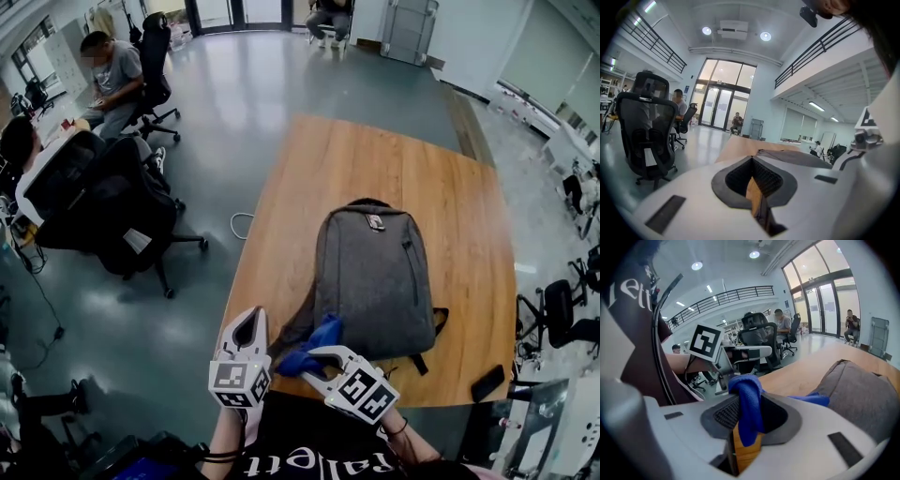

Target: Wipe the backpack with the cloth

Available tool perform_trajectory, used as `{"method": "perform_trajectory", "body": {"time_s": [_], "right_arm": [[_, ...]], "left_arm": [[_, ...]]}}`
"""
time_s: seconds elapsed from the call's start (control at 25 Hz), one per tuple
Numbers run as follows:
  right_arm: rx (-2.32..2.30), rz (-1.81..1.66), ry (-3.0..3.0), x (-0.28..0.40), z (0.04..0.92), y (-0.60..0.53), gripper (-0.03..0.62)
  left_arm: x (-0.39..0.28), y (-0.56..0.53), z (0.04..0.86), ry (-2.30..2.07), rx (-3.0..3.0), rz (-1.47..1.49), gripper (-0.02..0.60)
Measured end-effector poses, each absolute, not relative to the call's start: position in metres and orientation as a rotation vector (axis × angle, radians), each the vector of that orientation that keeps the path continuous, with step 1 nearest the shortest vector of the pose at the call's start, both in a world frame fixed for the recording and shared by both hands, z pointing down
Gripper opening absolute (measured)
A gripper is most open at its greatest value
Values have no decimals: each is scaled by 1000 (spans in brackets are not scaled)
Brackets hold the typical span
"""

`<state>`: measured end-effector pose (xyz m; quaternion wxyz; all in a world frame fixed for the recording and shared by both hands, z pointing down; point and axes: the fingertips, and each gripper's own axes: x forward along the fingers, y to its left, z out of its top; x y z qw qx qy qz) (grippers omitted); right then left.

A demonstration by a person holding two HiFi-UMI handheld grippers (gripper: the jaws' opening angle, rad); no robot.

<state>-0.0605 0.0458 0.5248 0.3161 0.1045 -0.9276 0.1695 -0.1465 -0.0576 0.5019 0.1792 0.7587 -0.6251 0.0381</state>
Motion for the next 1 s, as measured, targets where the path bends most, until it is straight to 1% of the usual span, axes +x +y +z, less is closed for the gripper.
{"method": "perform_trajectory", "body": {"time_s": [0.2,0.4,0.72,1.0], "right_arm": [[393,601,-2553,-56,496,36,117],[620,790,-2636,-29,474,0,117],[853,811,-2515,34,502,-20,117],[1098,830,-2407,109,510,-25,117]], "left_arm": [[-145,-59,503,-1769,2149,127,-2],[-136,-58,501,-1754,2166,148,-2],[-95,-58,498,-1628,2276,187,-2],[-84,-61,495,-1593,2301,197,-2]]}}
